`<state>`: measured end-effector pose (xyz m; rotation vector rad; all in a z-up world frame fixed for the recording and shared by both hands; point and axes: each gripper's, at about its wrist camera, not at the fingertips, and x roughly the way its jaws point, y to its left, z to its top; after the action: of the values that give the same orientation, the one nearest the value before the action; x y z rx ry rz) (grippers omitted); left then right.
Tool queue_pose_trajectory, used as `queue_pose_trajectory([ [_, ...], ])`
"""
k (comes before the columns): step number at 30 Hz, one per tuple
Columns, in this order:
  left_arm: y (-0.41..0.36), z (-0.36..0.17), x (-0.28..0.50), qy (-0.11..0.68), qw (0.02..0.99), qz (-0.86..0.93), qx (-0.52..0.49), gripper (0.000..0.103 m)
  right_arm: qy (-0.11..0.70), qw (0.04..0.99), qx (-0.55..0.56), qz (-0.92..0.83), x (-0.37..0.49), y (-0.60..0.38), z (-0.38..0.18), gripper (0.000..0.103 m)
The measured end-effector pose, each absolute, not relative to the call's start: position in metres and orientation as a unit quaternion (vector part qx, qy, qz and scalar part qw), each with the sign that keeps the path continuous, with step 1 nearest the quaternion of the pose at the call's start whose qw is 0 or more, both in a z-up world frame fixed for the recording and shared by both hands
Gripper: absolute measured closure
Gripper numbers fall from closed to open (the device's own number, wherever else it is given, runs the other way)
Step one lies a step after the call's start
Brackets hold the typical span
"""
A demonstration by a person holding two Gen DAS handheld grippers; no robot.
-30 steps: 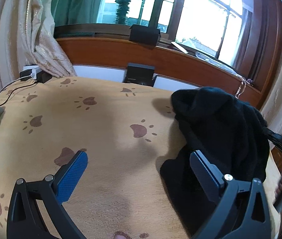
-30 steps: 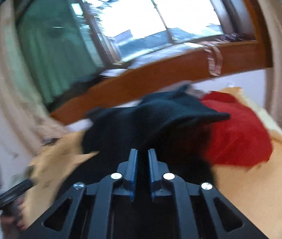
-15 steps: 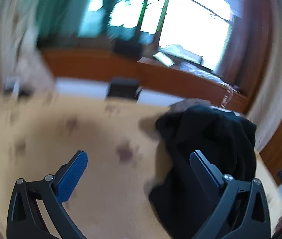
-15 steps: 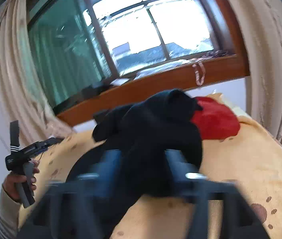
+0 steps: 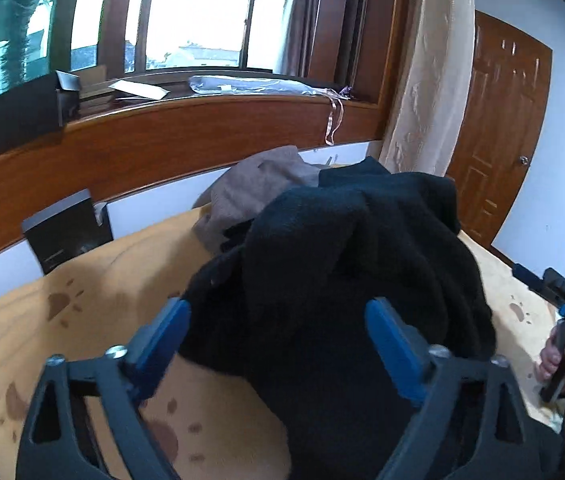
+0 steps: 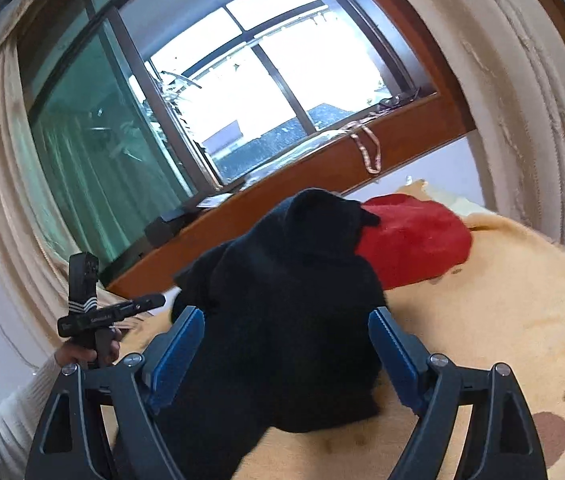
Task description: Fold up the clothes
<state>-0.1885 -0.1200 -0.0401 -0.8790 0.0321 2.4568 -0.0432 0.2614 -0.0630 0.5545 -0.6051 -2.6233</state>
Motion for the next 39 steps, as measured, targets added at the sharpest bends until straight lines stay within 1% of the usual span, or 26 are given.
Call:
queue_pose_trajectory([
  [3,-0.120,-0.050,-0.203,-0.022,0.302,0.883,-0.357,0.014,-0.222,0.200,0.209,-0.931,-0.047,0.262,-0.066,0.016],
  [7,-0.116,-0.056,-0.209,-0.032,0.322,0.871,-0.369,0.015,-0.217,0.205,0.221,-0.929,-0.049,0.257,-0.070,0.016],
  [8,-0.116,-0.057,-0.209,-0.033,0.329,0.869,-0.369,0.020,-0.213,0.208,0.226,-0.927,-0.051,0.254,-0.071,0.016],
  [9,-0.115,-0.058,-0.211,-0.033,0.330,0.866,-0.373,0.028,-0.210,0.212,0.229,-0.926,-0.051,0.251,-0.071,0.016],
  [10,-0.114,-0.061,-0.217,-0.034,0.321,0.865,-0.384,0.052,-0.207,0.214,0.230,-0.927,-0.051,0.250,-0.071,0.016],
  [11,-0.114,-0.064,-0.223,-0.038,0.311,0.865,-0.392,0.080,-0.204,0.216,0.230,-0.927,-0.050,0.248,-0.072,0.016],
  [12,-0.116,-0.066,-0.229,-0.048,0.298,0.867,-0.397,0.089,-0.201,0.218,0.230,-0.927,-0.050,0.246,-0.072,0.016],
  [15,-0.123,-0.073,-0.245,-0.078,0.264,0.870,-0.408,0.090,-0.182,0.212,0.224,-0.934,-0.045,0.242,-0.070,0.016],
  [17,-0.124,-0.073,-0.247,-0.089,0.273,0.868,-0.404,0.091,-0.177,0.209,0.220,-0.936,-0.042,0.241,-0.069,0.016],
  [19,-0.117,-0.071,-0.241,-0.082,0.301,0.862,-0.399,0.092,-0.186,0.208,0.222,-0.934,-0.045,0.243,-0.070,0.016],
  [21,-0.109,-0.062,-0.226,-0.064,0.336,0.859,-0.382,0.093,-0.199,0.204,0.227,-0.931,-0.047,0.247,-0.073,0.016],
  [24,-0.111,-0.045,-0.205,-0.066,0.354,0.865,-0.348,0.093,-0.206,0.195,0.226,-0.932,-0.048,0.252,-0.073,0.016],
  [29,-0.144,-0.012,-0.161,-0.106,0.350,0.885,-0.288,0.093,-0.211,0.181,0.218,-0.936,-0.049,0.262,-0.072,0.016],
  [31,-0.157,-0.002,-0.142,-0.106,0.345,0.892,-0.271,0.093,-0.210,0.176,0.225,-0.935,-0.054,0.265,-0.071,0.016],
  [36,-0.168,0.013,-0.096,-0.077,0.343,0.899,-0.263,0.093,-0.193,0.197,0.264,-0.924,-0.081,0.271,-0.057,0.016],
  [39,-0.184,0.023,-0.063,-0.070,0.345,0.903,-0.246,0.093,-0.155,0.203,0.276,-0.927,-0.094,0.267,-0.050,0.016],
])
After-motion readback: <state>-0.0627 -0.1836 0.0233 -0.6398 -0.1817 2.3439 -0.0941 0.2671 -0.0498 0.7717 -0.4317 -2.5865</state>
